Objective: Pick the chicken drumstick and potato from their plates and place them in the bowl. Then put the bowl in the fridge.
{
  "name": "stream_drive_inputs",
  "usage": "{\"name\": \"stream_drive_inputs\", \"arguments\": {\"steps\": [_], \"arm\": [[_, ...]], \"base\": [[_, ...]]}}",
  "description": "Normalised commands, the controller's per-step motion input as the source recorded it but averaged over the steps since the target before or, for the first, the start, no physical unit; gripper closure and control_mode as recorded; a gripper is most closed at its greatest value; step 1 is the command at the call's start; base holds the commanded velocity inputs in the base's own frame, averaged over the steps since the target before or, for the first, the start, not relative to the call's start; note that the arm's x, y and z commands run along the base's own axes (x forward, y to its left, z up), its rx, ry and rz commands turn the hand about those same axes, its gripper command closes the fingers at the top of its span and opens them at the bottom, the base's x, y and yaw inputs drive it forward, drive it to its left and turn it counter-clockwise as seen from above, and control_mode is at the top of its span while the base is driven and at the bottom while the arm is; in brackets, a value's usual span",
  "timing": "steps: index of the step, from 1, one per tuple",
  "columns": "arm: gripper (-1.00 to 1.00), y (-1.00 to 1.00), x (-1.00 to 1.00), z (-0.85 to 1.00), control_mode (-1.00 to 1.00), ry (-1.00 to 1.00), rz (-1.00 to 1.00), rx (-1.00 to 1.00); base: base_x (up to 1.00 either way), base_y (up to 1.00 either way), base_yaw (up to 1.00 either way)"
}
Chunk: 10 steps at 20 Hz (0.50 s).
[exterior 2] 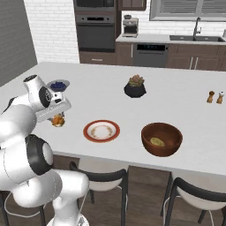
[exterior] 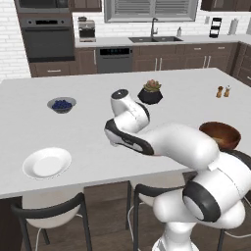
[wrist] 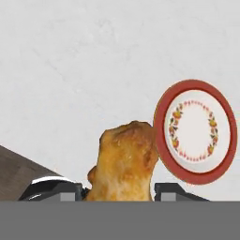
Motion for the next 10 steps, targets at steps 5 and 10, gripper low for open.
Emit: {"name": "stream_drive_inputs", "arguments": {"steps": [5,10], "arm": [[1.00,-1.00,0.00,0.00,-1.00,0.04,-0.19,0.00],[1.00,-1.00,0.00,0.00,-1.00,0.03,-0.15,0.00]], "base": [[0.00,0.00,0.00],[0.00,0.00,0.00]]}}
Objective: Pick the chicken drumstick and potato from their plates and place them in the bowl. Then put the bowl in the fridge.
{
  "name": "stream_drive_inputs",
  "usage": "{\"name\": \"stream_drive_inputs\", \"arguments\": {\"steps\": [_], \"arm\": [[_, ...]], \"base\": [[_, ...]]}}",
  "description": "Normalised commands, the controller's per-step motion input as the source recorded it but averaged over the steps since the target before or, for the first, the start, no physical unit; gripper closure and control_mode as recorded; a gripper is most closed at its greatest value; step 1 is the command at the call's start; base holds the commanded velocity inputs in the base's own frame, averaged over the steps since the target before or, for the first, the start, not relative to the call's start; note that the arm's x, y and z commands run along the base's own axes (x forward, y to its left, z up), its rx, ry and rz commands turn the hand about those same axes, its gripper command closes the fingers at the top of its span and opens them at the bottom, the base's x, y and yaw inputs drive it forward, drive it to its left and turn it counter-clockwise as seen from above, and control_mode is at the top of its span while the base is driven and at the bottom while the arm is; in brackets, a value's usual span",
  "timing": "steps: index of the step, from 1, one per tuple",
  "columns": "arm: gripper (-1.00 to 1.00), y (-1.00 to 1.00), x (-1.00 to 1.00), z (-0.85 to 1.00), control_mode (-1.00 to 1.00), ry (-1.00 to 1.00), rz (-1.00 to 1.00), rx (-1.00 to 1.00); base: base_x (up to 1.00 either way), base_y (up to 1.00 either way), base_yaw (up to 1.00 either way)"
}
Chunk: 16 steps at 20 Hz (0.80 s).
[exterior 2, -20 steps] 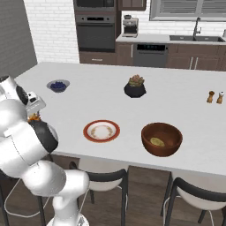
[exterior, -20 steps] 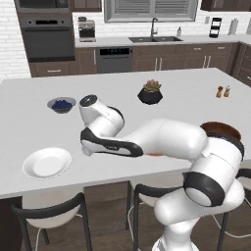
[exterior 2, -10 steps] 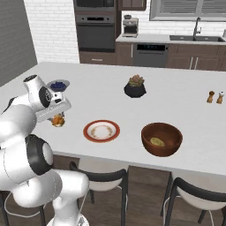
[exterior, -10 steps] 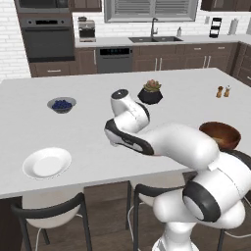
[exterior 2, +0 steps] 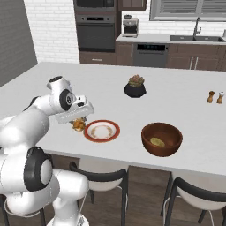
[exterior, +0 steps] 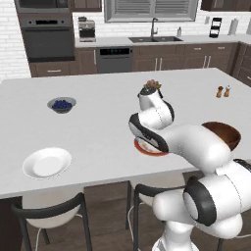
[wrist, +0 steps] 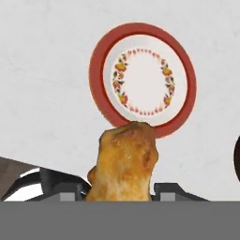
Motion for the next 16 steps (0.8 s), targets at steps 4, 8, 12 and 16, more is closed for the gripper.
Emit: {"name": "stream_drive_inputs", "arguments": {"steps": [4,8,12,16], "arm": [[1.00,-1.00,0.00,0.00,-1.00,0.03,-0.14,0.00],[1.00,-1.00,0.00,0.00,-1.00,0.00,-0.11,0.02],[1.00,-1.00,0.00,0.07,-1.00,0.00,-0.06,0.06],[1.00,-1.00,0.00,0.31,-1.00,0.00,-0.04,0.02]], "base": [[0.00,0.00,0.00],[0.00,0.00,0.00],[0.00,0.00,0.00],[0.00,0.00,0.00]]}}
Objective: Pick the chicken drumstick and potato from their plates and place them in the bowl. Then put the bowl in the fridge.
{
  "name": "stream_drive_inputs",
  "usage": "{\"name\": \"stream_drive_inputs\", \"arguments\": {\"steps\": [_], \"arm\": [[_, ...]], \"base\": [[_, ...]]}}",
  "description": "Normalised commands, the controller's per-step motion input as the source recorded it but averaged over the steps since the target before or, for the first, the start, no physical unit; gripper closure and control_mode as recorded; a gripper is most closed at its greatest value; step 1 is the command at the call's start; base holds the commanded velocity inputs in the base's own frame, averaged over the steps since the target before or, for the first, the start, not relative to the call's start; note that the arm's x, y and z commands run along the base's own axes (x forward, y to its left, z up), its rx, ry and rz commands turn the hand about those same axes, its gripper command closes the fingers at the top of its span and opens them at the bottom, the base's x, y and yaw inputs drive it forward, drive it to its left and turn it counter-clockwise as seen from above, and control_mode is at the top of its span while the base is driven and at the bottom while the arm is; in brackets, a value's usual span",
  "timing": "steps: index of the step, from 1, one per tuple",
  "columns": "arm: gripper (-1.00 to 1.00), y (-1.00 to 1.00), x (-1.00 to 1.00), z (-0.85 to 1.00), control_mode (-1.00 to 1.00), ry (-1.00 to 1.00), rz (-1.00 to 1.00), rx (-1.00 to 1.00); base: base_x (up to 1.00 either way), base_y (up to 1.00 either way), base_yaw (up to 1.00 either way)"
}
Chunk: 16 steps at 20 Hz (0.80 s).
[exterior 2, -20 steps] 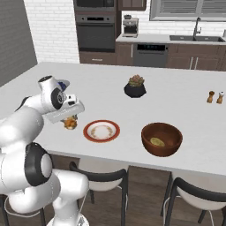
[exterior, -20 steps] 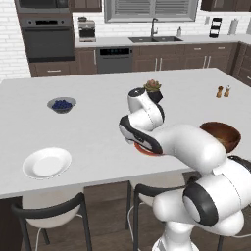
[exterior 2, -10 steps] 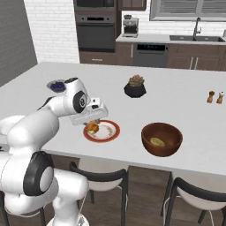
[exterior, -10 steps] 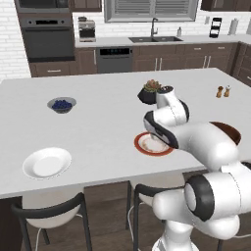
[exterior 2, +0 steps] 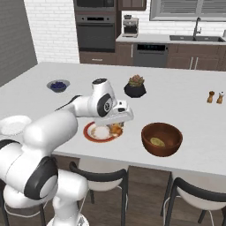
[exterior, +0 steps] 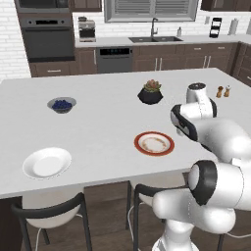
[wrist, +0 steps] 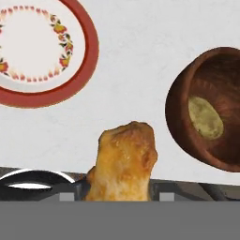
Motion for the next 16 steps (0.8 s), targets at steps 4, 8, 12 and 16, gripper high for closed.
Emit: {"name": "stream_drive_inputs", "arguments": {"steps": [4,8,12,16], "arm": [[1.00,-1.00,-0.04,0.45,-1.00,0.00,-0.01,0.00],[1.00,-1.00,0.01,0.13,-1.00,0.00,-0.02,0.00],[1.00,-0.85,0.18,-0.26,-1.00,-0.01,0.00,-0.01],[1.00,-0.64,0.64,0.00,-1.00,0.00,0.00,0.00]], "base": [[0.00,0.00,0.00],[0.00,0.00,0.00],[0.00,0.00,0.00],[0.00,0.00,0.00]]}}
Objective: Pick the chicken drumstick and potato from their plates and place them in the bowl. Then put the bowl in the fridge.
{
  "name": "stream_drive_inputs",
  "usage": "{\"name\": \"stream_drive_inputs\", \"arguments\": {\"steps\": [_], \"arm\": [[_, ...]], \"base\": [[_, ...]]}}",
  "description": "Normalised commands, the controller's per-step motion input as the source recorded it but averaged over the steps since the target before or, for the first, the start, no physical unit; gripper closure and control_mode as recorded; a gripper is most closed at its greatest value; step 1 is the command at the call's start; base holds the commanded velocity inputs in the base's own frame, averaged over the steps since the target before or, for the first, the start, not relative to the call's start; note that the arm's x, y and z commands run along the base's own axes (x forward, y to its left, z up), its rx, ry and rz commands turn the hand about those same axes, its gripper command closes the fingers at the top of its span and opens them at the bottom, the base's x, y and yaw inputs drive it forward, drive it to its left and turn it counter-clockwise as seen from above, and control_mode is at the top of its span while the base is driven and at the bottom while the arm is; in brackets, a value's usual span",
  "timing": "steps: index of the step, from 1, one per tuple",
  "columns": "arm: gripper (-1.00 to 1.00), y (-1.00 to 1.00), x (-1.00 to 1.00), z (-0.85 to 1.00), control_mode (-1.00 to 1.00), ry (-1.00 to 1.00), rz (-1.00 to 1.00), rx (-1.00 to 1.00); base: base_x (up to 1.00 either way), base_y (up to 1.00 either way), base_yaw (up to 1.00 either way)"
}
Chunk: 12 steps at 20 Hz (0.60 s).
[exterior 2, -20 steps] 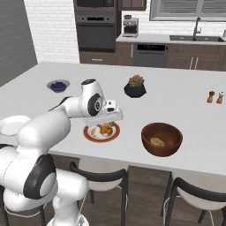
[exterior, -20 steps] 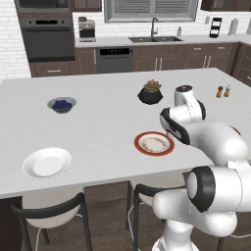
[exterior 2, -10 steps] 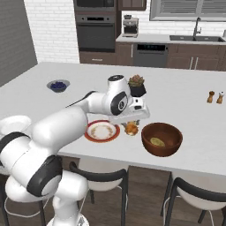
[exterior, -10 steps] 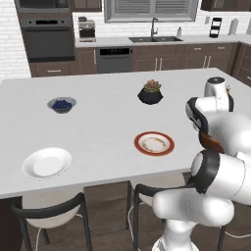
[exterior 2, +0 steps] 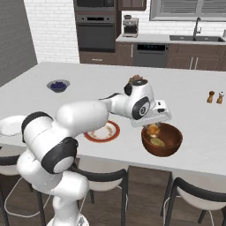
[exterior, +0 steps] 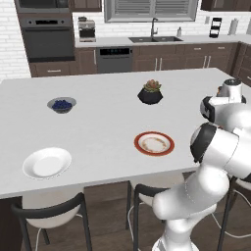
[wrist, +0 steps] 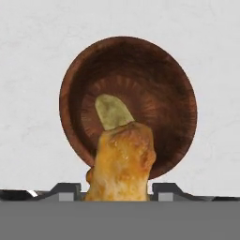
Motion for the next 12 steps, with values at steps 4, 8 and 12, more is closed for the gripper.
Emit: {"name": "stream_drive_inputs", "arguments": {"steps": [4,8,12], "arm": [[1.00,-0.21,0.38,0.00,-1.00,0.00,0.01,0.03],[1.00,-0.06,0.06,-0.29,-1.00,0.00,0.00,0.01],[1.00,-0.09,0.00,-0.41,-1.00,0.00,0.00,0.00]], "base": [[0.00,0.00,0.00],[0.00,0.00,0.00],[0.00,0.00,0.00]]}}
